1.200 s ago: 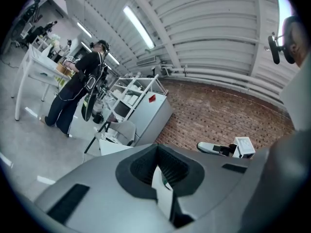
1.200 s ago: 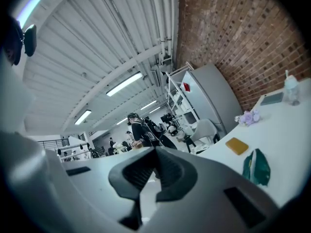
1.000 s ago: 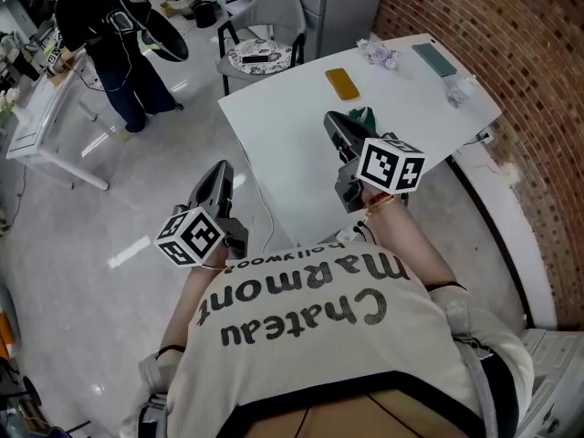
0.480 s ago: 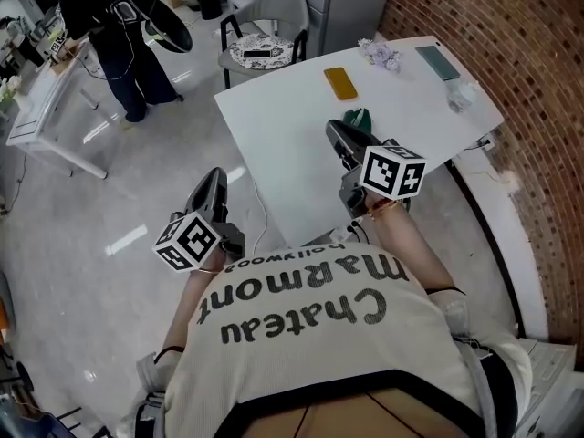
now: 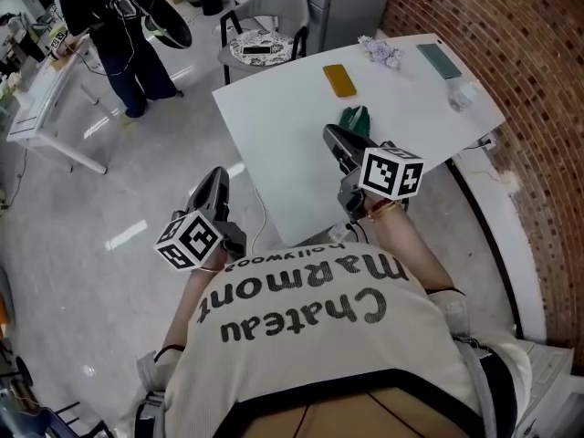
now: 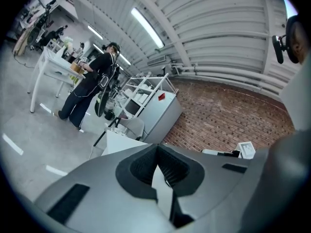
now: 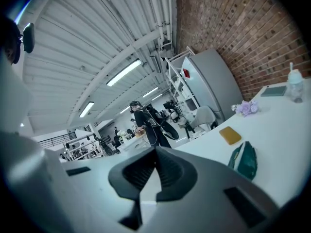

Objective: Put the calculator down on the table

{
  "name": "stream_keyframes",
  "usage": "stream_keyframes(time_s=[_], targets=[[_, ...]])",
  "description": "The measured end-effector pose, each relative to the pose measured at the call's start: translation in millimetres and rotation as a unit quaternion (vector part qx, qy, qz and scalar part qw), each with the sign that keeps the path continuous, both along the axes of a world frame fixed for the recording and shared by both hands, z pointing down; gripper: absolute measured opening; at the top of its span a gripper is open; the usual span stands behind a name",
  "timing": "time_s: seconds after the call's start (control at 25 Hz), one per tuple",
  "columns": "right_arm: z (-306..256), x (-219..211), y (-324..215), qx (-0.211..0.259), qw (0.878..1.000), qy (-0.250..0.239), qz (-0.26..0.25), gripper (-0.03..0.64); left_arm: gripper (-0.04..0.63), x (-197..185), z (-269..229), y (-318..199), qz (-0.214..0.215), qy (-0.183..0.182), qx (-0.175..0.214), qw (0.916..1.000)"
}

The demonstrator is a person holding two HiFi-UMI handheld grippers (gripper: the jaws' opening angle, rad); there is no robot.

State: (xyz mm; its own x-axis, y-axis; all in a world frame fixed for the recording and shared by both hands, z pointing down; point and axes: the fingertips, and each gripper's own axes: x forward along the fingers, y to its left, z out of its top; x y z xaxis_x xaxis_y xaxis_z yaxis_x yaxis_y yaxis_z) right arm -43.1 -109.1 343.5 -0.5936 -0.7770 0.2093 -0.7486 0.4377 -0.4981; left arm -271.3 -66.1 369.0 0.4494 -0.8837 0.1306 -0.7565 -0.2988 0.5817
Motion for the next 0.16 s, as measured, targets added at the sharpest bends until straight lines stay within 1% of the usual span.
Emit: stream_keyframes(time_s=[0.16], targets=[[3.3,-0.5,-1.4,-0.005,1.000,0.002,-0.001,0.003,0.002,1.1,1.1,-0.2,0.002,0.014,0.003,0.9999]])
